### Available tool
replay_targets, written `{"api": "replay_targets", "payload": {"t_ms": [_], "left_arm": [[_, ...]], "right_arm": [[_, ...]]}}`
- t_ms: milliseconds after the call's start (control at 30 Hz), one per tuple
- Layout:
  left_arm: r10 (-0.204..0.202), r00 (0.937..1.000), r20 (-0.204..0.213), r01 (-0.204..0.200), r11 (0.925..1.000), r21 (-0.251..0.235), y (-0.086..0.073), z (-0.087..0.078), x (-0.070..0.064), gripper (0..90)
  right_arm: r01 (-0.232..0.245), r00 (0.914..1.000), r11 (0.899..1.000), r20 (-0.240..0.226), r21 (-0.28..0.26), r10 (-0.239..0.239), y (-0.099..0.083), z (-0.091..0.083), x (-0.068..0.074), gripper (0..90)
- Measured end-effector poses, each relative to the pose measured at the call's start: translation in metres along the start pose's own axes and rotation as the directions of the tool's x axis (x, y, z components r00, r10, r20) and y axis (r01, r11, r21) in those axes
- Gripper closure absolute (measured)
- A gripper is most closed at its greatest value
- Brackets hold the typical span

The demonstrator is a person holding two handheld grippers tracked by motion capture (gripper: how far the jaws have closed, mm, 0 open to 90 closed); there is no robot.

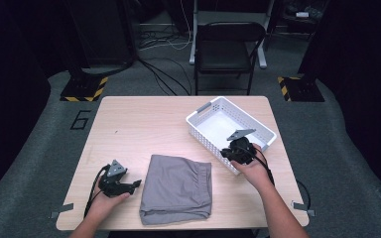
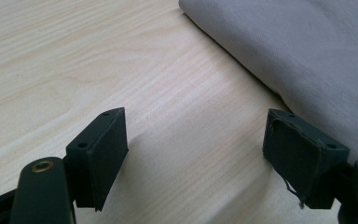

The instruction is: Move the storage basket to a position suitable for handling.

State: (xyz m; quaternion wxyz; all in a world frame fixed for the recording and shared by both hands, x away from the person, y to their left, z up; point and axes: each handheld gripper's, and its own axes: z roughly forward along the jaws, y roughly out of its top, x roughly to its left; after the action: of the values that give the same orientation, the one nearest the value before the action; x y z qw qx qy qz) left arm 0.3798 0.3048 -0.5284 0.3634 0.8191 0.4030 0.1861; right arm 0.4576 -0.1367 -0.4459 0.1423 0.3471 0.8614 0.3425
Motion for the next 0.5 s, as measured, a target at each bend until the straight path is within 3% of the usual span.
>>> {"api": "replay_targets", "payload": {"t_ms": [167, 300, 467, 500], "left_arm": [[-0.008, 0.9999, -0.007, 0.008, 1.0, 0.001, -0.004, -0.005, -0.001, 23.7], [-0.011, 0.9999, -0.007, 0.011, 0.9999, 0.012, -0.006, -0.009, 0.0, 24.0], [-0.016, 0.9998, -0.013, 0.016, 0.9999, 0.004, -0.007, -0.009, 0.0, 24.0], [-0.013, 0.9999, -0.009, 0.013, 0.9999, 0.004, -0.007, -0.009, 0.001, 24.0]], "right_arm": [[0.107, 0.9931, 0.994, -0.049, 0.003, -0.107, 0.01, 0.01, 0.012, 85.1], [0.12, 0.9913, 0.993, -0.056, 0.011, -0.119, 0.014, 0.012, 0.013, 84.2], [0.009, 0.9983, 0.999, -0.058, -0.05, -0.012, 0.015, 0.004, 0.006, 59.6], [-0.054, 0.9974, 0.996, -0.051, -0.067, 0.051, 0.016, 0.0, 0.005, 57.1]]}}
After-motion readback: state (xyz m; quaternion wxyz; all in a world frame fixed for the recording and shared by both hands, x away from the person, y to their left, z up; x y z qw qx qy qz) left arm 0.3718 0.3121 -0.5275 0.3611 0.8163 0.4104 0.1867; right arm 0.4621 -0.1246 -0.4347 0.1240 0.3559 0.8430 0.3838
